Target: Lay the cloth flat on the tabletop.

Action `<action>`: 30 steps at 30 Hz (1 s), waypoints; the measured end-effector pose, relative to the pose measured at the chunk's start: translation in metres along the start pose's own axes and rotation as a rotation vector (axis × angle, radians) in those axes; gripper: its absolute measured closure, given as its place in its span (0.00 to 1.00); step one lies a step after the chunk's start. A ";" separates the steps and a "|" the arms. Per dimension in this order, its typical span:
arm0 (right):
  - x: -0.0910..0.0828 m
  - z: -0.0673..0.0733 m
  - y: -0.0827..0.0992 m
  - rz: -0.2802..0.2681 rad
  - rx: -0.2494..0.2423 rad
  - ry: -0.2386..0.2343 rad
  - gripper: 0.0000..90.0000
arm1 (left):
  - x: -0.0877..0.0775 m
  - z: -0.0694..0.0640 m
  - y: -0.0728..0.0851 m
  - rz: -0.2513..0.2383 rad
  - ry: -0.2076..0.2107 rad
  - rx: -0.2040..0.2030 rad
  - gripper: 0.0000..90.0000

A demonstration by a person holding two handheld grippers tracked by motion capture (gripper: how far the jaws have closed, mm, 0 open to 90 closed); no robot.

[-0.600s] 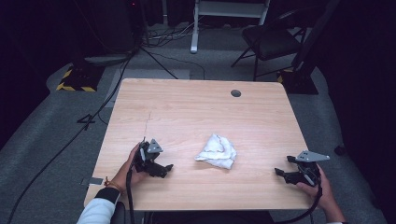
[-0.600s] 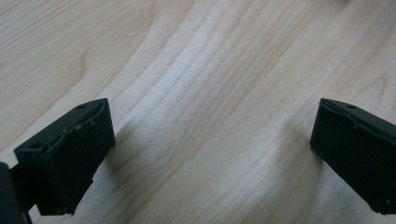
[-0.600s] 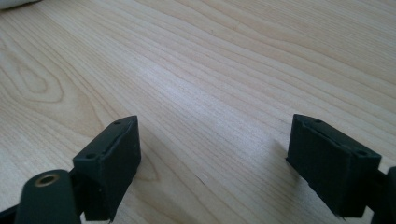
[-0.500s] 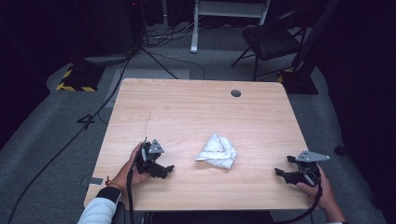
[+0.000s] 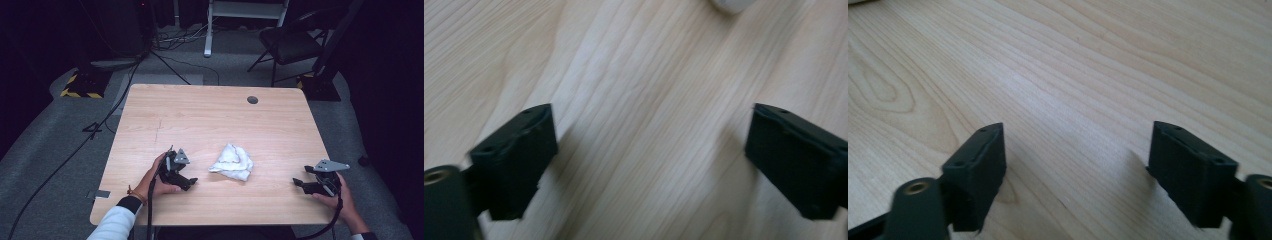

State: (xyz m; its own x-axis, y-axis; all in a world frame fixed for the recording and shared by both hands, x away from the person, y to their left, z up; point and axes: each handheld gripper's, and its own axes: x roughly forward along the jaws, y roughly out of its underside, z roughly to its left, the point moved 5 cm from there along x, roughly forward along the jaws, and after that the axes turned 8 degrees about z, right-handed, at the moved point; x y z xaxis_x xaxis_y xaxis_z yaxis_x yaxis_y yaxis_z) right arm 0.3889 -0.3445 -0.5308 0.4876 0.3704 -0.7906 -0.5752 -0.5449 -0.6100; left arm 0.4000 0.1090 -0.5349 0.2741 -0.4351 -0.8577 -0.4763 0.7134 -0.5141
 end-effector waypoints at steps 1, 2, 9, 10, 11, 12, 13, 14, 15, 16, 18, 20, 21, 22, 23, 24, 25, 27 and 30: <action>0.000 0.000 0.000 0.000 0.000 0.000 0.30 | 0.000 -0.003 -0.003 -0.008 0.005 0.017 0.19; 0.000 0.002 -0.004 0.005 -0.004 -0.005 0.31 | 0.001 -0.006 -0.009 -0.017 0.001 0.047 0.25; 0.013 0.039 -0.058 0.022 -0.121 -0.061 0.35 | 0.006 -0.020 -0.047 -0.075 0.044 0.095 0.21; 0.015 0.047 -0.066 0.009 -0.142 -0.067 0.36 | 0.007 -0.021 -0.051 -0.076 0.045 0.105 0.21; 0.016 0.052 -0.072 0.004 -0.154 -0.077 0.37 | 0.009 -0.023 -0.056 -0.082 0.046 0.110 0.22; 0.020 0.061 -0.080 -0.003 -0.173 -0.090 0.37 | 0.010 -0.025 -0.060 -0.086 0.051 0.116 0.23; 0.024 0.067 -0.085 -0.005 -0.185 -0.103 0.37 | 0.011 -0.026 -0.064 -0.088 0.051 0.128 0.23; 0.026 0.072 -0.088 -0.011 -0.193 -0.115 0.38 | 0.012 -0.029 -0.069 -0.089 0.050 0.145 0.24; 0.031 0.079 -0.093 -0.012 -0.209 -0.124 0.39 | 0.013 -0.032 -0.073 -0.093 0.042 0.158 0.25; 0.035 0.083 -0.096 -0.008 -0.216 -0.137 0.39 | 0.014 -0.035 -0.077 -0.096 0.044 0.170 0.25; 0.045 0.094 -0.103 -0.005 -0.216 -0.173 0.40 | 0.016 -0.040 -0.083 -0.111 0.060 0.178 0.26; 0.046 0.096 -0.104 -0.006 -0.217 -0.181 0.40 | 0.020 -0.045 -0.089 -0.113 0.063 0.198 0.26; 0.049 0.099 -0.107 -0.007 -0.218 -0.190 0.40 | 0.022 -0.047 -0.092 -0.111 0.065 0.205 0.27; 0.051 0.100 -0.108 -0.008 -0.221 -0.189 0.41 | 0.024 -0.048 -0.094 -0.108 0.070 0.213 0.27; 0.052 0.102 -0.109 -0.007 -0.225 -0.190 0.41 | 0.027 -0.050 -0.096 -0.108 0.064 0.216 0.28; 0.054 0.103 -0.110 -0.008 -0.225 -0.194 0.43 | 0.029 -0.050 -0.098 -0.104 0.058 0.219 0.28; 0.054 0.103 -0.110 -0.008 -0.225 -0.194 0.43 | 0.030 -0.050 -0.099 -0.101 0.056 0.223 0.28; 0.056 0.104 -0.110 -0.007 -0.222 -0.214 0.53 | 0.033 -0.050 -0.100 -0.097 0.044 0.233 0.34; 0.056 0.106 -0.109 -0.008 -0.245 -0.203 0.64 | 0.031 -0.046 -0.099 -0.093 0.014 0.240 0.46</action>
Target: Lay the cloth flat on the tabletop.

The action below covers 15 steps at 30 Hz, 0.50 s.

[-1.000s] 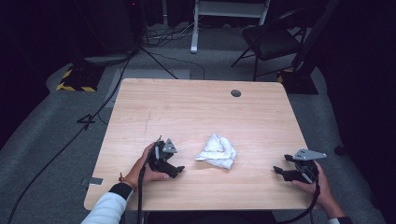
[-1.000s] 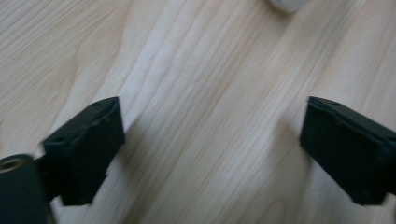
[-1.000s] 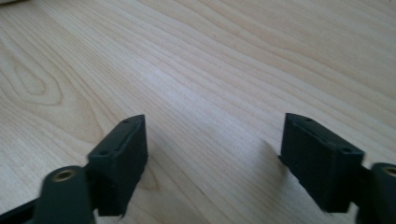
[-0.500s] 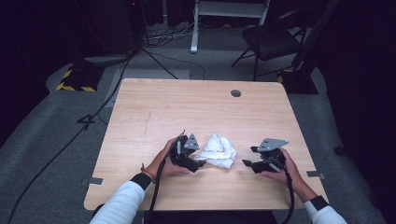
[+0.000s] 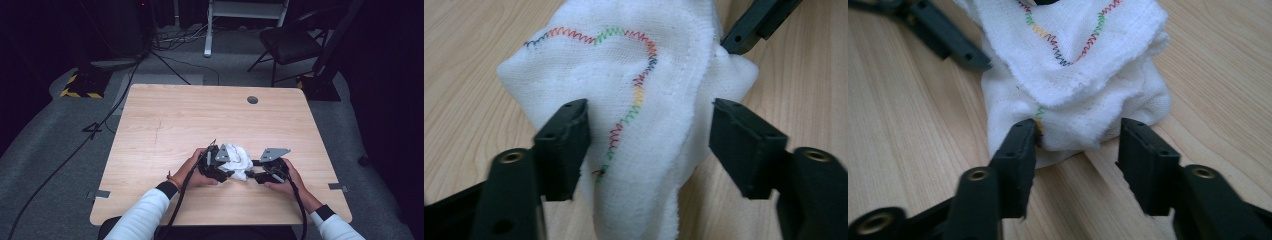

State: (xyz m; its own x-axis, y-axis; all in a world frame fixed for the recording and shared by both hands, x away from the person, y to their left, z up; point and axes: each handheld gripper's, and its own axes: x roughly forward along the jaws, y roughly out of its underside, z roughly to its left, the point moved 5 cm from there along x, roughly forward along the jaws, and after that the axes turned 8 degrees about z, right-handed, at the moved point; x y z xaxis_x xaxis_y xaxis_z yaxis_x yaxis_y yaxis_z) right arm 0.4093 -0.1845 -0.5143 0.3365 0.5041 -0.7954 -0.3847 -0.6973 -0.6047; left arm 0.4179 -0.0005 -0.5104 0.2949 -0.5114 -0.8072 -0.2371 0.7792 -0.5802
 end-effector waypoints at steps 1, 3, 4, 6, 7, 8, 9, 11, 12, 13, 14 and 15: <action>0.000 0.002 0.000 -0.001 -0.012 -0.001 0.69 | -0.001 0.002 0.000 -0.005 -0.001 0.009 0.51; 0.000 0.004 0.000 -0.001 -0.033 0.009 0.76 | -0.004 0.004 0.002 -0.004 -0.013 0.011 0.59; 0.000 0.005 0.000 0.000 -0.044 0.010 0.81 | -0.005 0.005 0.002 -0.003 -0.017 0.014 0.62; -0.001 0.006 0.001 -0.001 -0.056 0.013 0.85 | -0.007 0.005 0.004 0.002 -0.026 0.033 0.66; -0.002 0.006 0.001 -0.003 -0.059 0.017 0.86 | -0.009 0.005 0.004 0.005 -0.034 0.035 0.68; -0.004 0.006 0.001 -0.006 -0.064 0.023 0.88 | -0.012 0.006 0.004 0.000 -0.034 0.039 0.71; -0.007 0.006 0.001 -0.013 -0.068 0.029 0.90 | -0.014 0.006 0.005 -0.010 -0.034 0.040 0.75; -0.008 0.005 0.001 -0.014 -0.071 0.033 0.90 | -0.019 0.008 0.006 -0.022 -0.037 0.031 0.76; -0.009 0.005 0.002 -0.014 -0.071 0.036 0.90 | -0.021 0.010 0.007 -0.026 -0.036 0.033 0.78; -0.010 0.004 0.002 -0.017 -0.070 0.038 0.91 | -0.023 0.011 0.008 -0.031 -0.033 0.026 0.80; -0.011 0.003 0.003 -0.018 -0.070 0.039 0.91 | -0.025 0.011 0.010 -0.032 -0.026 0.017 0.82; -0.012 0.003 0.003 -0.017 -0.072 0.044 0.91 | -0.026 0.013 0.011 -0.035 -0.023 0.016 0.83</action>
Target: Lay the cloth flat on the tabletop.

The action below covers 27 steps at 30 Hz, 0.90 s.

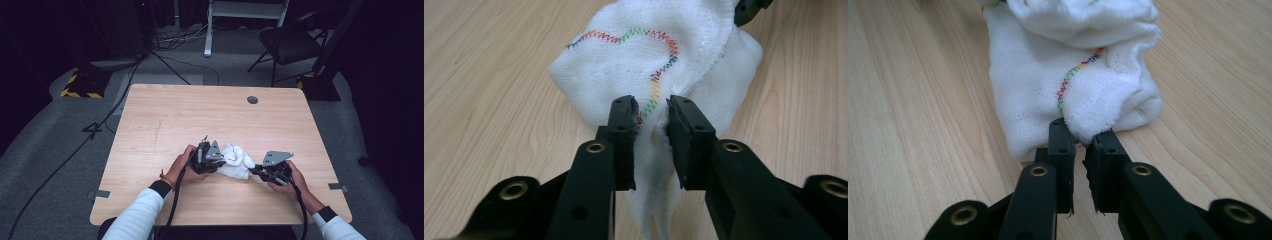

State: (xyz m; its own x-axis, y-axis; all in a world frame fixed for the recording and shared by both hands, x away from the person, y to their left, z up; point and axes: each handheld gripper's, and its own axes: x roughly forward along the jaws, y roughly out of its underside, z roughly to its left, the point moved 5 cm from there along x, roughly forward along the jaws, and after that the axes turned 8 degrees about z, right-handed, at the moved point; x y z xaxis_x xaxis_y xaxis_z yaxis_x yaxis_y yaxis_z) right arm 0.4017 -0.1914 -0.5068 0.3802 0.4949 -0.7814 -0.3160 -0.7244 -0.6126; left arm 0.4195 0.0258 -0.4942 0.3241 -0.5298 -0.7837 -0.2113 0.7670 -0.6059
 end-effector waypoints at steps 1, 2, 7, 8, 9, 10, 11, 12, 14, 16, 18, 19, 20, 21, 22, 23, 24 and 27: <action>-0.001 0.000 0.001 0.000 0.001 0.002 0.91 | -0.002 0.001 0.001 -0.007 -0.002 -0.008 0.84; -0.002 -0.002 0.001 0.000 -0.002 0.012 0.91 | -0.004 0.003 0.001 -0.012 0.001 -0.012 0.85; -0.010 -0.009 0.005 -0.011 0.015 0.037 0.92 | -0.014 0.013 0.005 -0.044 -0.003 -0.054 0.89; -0.011 -0.011 0.006 -0.013 0.018 0.043 0.92 | -0.015 0.014 0.007 -0.045 -0.007 -0.055 0.90; -0.013 -0.013 0.006 -0.015 0.026 0.051 0.92 | -0.017 0.016 0.008 -0.043 -0.008 -0.055 0.91; -0.014 -0.015 0.007 -0.015 0.030 0.057 0.92 | -0.017 0.017 0.010 -0.044 -0.008 -0.058 0.92; -0.015 -0.016 0.008 -0.015 0.035 0.061 0.92 | -0.018 0.018 0.011 -0.042 -0.007 -0.064 0.92; -0.016 -0.017 0.009 -0.016 0.036 0.062 0.92 | -0.018 0.018 0.012 -0.040 -0.002 -0.065 0.93; -0.017 -0.020 0.010 -0.011 0.041 0.076 0.92 | -0.016 0.020 0.014 -0.031 -0.003 -0.064 0.93; -0.017 -0.022 0.011 -0.006 0.042 0.083 0.92 | -0.015 0.021 0.017 -0.012 -0.010 -0.059 0.95; -0.018 -0.025 0.013 -0.002 0.051 0.091 0.92 | -0.015 0.023 0.019 -0.013 -0.004 -0.073 0.95; -0.018 -0.026 0.014 0.000 0.056 0.095 0.92 | -0.015 0.024 0.020 -0.010 -0.006 -0.074 0.95; -0.018 -0.027 0.015 0.001 0.063 0.098 0.92 | -0.015 0.024 0.021 -0.008 -0.006 -0.081 0.95; -0.019 -0.029 0.017 0.003 0.067 0.102 0.91 | -0.015 0.024 0.021 -0.013 -0.002 -0.088 0.92; -0.019 -0.031 0.017 0.002 0.073 0.106 0.90 | -0.015 0.024 0.021 -0.017 0.006 -0.091 0.90; -0.019 -0.032 0.018 0.002 0.080 0.105 0.90 | -0.015 0.022 0.020 -0.021 0.015 -0.085 0.88; -0.019 -0.032 0.019 0.003 0.081 0.103 0.88 | -0.015 0.020 0.018 -0.028 0.027 -0.089 0.86; -0.021 -0.035 0.019 -0.004 0.098 0.124 0.79 | -0.013 0.012 0.012 -0.038 0.047 -0.071 0.79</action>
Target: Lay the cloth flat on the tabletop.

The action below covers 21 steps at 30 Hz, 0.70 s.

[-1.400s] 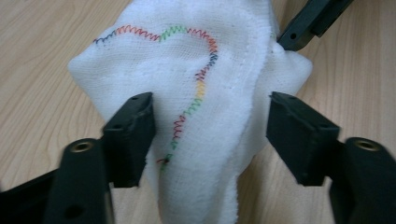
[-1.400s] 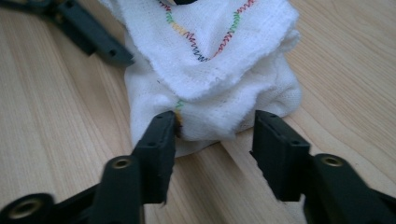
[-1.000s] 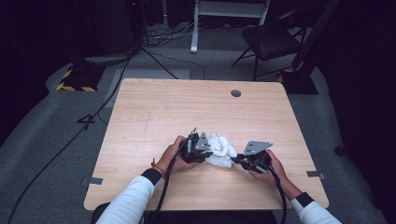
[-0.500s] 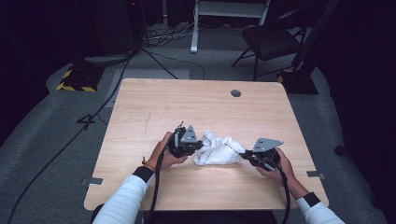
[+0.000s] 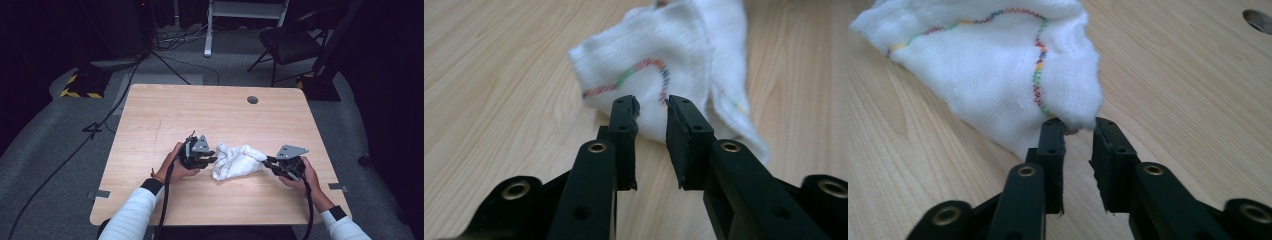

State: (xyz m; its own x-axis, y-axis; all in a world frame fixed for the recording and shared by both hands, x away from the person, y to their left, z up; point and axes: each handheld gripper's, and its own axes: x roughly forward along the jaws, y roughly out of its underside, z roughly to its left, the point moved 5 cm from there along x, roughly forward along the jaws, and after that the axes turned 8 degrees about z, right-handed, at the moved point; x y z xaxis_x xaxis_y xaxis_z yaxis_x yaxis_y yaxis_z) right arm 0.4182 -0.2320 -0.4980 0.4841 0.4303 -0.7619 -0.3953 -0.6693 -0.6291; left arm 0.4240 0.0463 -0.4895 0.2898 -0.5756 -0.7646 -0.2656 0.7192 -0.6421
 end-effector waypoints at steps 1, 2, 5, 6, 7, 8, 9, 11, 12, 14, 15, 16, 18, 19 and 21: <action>-0.002 -0.003 -0.001 -0.012 0.011 -0.001 0.72 | 0.002 -0.003 -0.003 0.000 0.004 0.008 0.75; -0.002 -0.003 -0.001 -0.012 0.011 -0.001 0.72 | 0.003 -0.005 -0.004 0.000 0.007 0.007 0.75; -0.006 -0.005 -0.003 -0.031 0.025 -0.021 0.65 | 0.009 -0.009 -0.010 0.002 0.012 -0.001 0.69; -0.007 -0.005 -0.004 -0.039 0.025 -0.022 0.63 | 0.011 -0.010 -0.011 0.007 0.016 0.000 0.67; -0.009 -0.005 -0.005 -0.044 0.022 -0.021 0.61 | 0.013 -0.011 -0.012 0.014 0.015 0.000 0.66; -0.010 -0.004 -0.007 -0.046 0.021 -0.024 0.60 | 0.016 -0.011 -0.013 0.017 0.005 -0.009 0.63; -0.011 -0.004 -0.009 -0.053 0.020 -0.028 0.59 | 0.018 -0.011 -0.014 0.020 0.004 -0.023 0.59; -0.014 -0.001 -0.014 -0.065 0.008 -0.041 0.55 | 0.021 -0.010 -0.014 0.029 -0.004 -0.030 0.59; -0.015 0.001 -0.016 -0.064 -0.003 -0.048 0.53 | 0.022 -0.009 -0.013 0.036 -0.003 -0.032 0.61; -0.014 0.005 -0.020 -0.062 -0.019 -0.053 0.50 | 0.024 -0.008 -0.012 0.049 -0.003 -0.020 0.67; -0.013 0.006 -0.023 -0.061 -0.023 -0.049 0.48 | 0.026 -0.008 -0.011 0.061 -0.008 -0.013 0.72; -0.012 0.007 -0.025 -0.061 -0.019 -0.044 0.45 | 0.027 -0.007 -0.009 0.078 -0.013 0.003 0.76; -0.007 0.009 -0.031 -0.062 -0.017 -0.043 0.44 | 0.030 -0.007 -0.007 0.104 -0.014 0.010 0.83; -0.004 0.009 -0.033 -0.058 -0.013 -0.038 0.42 | 0.032 -0.006 -0.006 0.113 -0.017 0.016 0.85; 0.005 0.008 -0.037 -0.038 0.002 -0.058 0.40 | 0.032 -0.006 -0.004 0.126 -0.020 0.021 0.89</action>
State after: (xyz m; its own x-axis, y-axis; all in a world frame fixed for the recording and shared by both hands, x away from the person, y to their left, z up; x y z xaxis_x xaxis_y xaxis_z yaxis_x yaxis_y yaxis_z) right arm 0.4287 -0.1999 -0.4795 0.4524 0.4896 -0.7454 -0.3793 -0.6508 -0.6577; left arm 0.4294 0.0225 -0.5119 0.2741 -0.4724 -0.8377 -0.2818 0.7934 -0.5396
